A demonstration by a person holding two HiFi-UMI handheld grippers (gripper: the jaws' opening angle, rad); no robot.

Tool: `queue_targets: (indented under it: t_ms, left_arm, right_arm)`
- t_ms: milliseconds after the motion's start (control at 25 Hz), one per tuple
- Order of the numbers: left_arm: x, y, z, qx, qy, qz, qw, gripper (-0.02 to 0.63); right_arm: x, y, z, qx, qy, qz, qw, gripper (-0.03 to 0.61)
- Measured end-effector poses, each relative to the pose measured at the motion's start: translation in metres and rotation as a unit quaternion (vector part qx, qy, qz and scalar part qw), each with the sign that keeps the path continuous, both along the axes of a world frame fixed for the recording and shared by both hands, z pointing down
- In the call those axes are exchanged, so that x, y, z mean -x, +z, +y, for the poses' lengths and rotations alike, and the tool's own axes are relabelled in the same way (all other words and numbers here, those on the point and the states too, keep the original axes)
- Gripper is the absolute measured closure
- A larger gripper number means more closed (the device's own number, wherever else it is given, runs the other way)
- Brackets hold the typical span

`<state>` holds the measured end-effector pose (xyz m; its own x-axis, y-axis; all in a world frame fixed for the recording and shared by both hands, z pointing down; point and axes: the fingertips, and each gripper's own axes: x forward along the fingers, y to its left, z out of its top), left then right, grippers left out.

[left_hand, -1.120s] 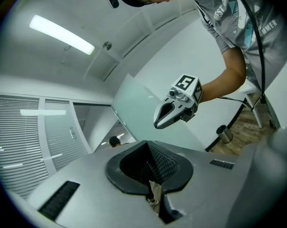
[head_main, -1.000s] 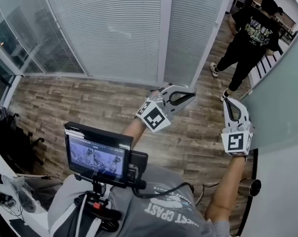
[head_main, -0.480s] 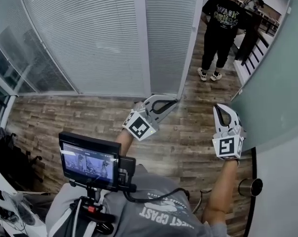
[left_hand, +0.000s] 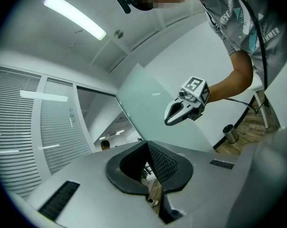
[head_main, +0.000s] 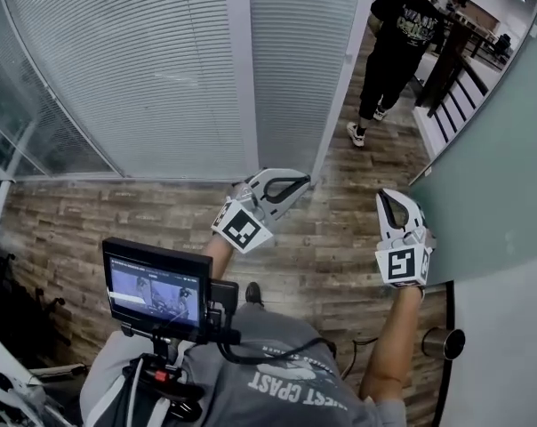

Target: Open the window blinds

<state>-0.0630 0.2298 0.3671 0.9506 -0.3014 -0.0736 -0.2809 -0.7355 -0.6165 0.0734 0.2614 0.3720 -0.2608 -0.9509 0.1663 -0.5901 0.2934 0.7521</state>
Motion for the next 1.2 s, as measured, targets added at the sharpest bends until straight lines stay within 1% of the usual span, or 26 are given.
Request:
queue_targets:
  t_ms: [160, 320, 440, 600, 720, 880, 1040, 1120, 1200]
  left_arm:
    - [0.007, -0.004, -0.069, -0.005, 0.012, 0.002, 0.9999, 0.611]
    - [0.015, -0.005, -0.139, -0.008, 0.014, 0.003, 0.9999, 0.611]
    - [0.018, -0.001, -0.181, 0.001, 0.015, 0.005, 0.9999, 0.611]
    - [0.013, -0.002, -0.248, 0.013, 0.004, 0.009, 0.9999, 0.611]
    - [-0.005, 0.007, -0.289, 0.016, -0.008, 0.006, 0.9998, 0.611]
    - [-0.042, 0.02, -0.353, 0.015, -0.031, -0.002, 0.9994, 0.611]
    - [-0.072, 0.008, -0.43, 0.006, -0.058, 0.015, 0.9982, 0.611]
    - [-0.084, 0.005, -0.456, 0.008, -0.069, 0.02, 0.9974, 0.611]
    - [-0.096, 0.009, -0.481, 0.011, -0.08, 0.01, 0.9966, 0.611]
  right_arm:
    - [0.007, -0.001, -0.075, -0.001, 0.008, 0.002, 1.0, 0.575]
    - [0.018, -0.003, -0.146, -0.006, 0.009, -0.007, 1.0, 0.575]
    - [0.02, 0.004, -0.195, 0.007, 0.008, 0.006, 1.0, 0.575]
    - [0.011, -0.002, -0.27, 0.006, 0.006, -0.003, 1.0, 0.575]
    - [-0.01, 0.009, -0.322, 0.009, -0.005, -0.003, 1.0, 0.575]
    - [-0.046, 0.024, -0.402, 0.011, -0.026, -0.011, 1.0, 0.575]
    - [-0.075, 0.025, -0.494, 0.023, -0.047, -0.007, 0.999, 0.575]
    - [-0.092, 0.027, -0.533, 0.029, -0.047, 0.003, 0.998, 0.575]
    - [-0.11, 0.028, -0.572, 0.025, -0.032, 0.008, 0.999, 0.575]
